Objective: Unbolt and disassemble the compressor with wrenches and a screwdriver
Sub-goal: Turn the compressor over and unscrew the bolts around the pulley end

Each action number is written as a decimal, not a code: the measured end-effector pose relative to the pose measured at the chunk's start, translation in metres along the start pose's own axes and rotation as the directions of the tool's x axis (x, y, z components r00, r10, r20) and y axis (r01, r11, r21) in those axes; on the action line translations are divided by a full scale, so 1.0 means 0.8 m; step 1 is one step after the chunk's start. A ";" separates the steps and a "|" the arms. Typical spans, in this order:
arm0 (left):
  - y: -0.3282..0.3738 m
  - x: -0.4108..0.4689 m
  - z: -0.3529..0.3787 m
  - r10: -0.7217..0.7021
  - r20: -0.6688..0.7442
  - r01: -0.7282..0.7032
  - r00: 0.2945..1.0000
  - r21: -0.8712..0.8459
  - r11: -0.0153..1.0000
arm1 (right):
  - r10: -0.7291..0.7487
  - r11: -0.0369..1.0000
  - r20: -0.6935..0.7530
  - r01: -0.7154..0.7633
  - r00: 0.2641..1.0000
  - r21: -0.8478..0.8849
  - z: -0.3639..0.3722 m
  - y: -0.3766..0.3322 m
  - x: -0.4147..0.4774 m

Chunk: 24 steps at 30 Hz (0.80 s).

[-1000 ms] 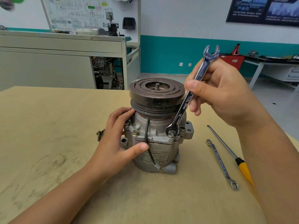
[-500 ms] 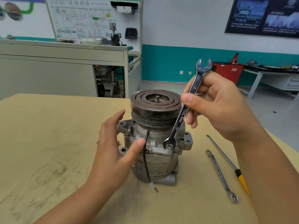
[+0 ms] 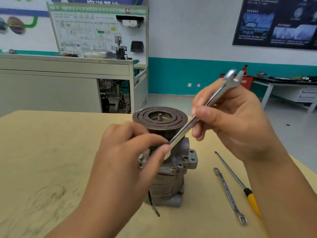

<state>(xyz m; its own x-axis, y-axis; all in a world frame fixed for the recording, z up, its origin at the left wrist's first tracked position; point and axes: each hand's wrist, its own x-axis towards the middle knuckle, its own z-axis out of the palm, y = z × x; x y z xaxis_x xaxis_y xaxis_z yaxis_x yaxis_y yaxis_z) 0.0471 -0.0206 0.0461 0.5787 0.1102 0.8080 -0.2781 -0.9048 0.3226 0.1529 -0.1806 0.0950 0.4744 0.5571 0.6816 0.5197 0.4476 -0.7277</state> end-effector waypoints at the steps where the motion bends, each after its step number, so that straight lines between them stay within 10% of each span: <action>1: 0.001 0.005 -0.005 -0.010 -0.025 0.010 1.000 -0.005 1.000 | -0.053 0.998 0.016 0.053 0.998 0.042 -0.001 -0.003 0.000; 5: 0.003 0.024 -0.024 -0.082 -0.026 0.078 0.996 -0.143 0.987 | -0.253 0.967 -0.018 0.253 0.967 0.021 0.007 -0.013 -0.003; 10: 0.002 0.057 -0.025 -0.255 0.179 0.310 0.950 -0.607 0.732 | -0.341 0.905 0.066 0.347 0.938 -0.246 0.020 -0.020 -0.011; 20: 0.002 0.116 0.003 -0.239 0.327 0.397 0.914 -0.839 0.373 | -0.060 0.684 0.184 0.175 0.981 -0.709 0.023 0.004 -0.006; 24: -0.010 0.109 0.014 -0.212 0.300 0.367 0.930 -0.796 0.481 | 0.097 0.731 0.170 0.046 0.981 -0.680 0.009 -0.005 -0.005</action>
<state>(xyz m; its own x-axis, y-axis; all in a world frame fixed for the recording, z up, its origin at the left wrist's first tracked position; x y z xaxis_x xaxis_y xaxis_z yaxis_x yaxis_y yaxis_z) 0.1087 -0.0084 0.1088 0.8273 0.1704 0.5353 -0.5321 -0.0674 0.8440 0.1438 -0.1797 0.0948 0.3947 0.7087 0.5848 0.8853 -0.1230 -0.4485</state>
